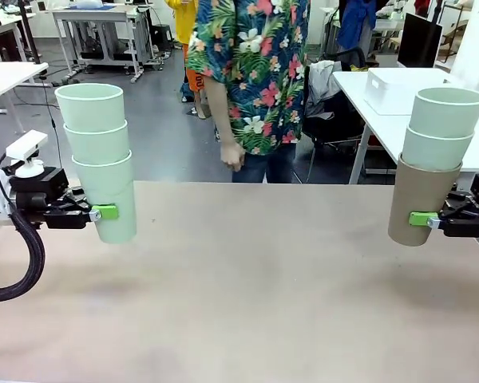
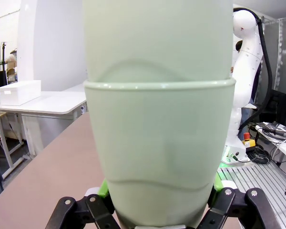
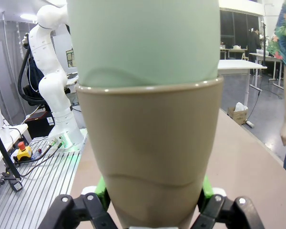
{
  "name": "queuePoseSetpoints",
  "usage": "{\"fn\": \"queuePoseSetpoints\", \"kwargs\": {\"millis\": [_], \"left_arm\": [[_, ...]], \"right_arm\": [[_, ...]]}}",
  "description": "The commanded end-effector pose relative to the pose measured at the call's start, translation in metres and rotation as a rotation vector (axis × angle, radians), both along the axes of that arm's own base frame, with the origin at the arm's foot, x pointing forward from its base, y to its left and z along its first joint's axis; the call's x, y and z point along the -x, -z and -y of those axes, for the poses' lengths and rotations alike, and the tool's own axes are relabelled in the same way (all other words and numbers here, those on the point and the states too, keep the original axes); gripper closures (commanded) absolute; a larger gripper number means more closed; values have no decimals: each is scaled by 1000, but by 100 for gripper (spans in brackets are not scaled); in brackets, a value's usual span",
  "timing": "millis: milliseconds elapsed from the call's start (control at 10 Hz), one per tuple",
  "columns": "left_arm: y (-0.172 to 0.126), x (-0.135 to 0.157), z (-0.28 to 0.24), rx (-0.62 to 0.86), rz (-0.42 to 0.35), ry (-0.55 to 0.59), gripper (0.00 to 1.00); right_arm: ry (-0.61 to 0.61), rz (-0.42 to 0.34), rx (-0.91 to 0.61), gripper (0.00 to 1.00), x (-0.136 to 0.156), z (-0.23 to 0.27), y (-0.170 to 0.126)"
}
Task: Stack the cups and store them in the basket.
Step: Place the stack of Reusable plastic cups into the Pantry Basket.
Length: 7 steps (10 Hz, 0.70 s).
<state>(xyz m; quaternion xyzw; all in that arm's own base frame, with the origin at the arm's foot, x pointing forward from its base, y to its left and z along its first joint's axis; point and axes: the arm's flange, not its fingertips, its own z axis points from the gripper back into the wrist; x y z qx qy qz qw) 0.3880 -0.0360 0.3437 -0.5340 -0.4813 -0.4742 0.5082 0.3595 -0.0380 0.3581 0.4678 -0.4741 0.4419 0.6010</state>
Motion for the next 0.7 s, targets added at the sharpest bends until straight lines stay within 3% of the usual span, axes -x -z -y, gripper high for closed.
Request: {"fn": "queuePoseSetpoints", "kwargs": {"millis": [0,600], "left_arm": [[-4,1,1,6,9,2,15],[-4,1,1,6,9,2,15]], "right_arm": [[13,9,-8,16,-2,0,-4],[13,9,-8,16,-2,0,-4]]}}
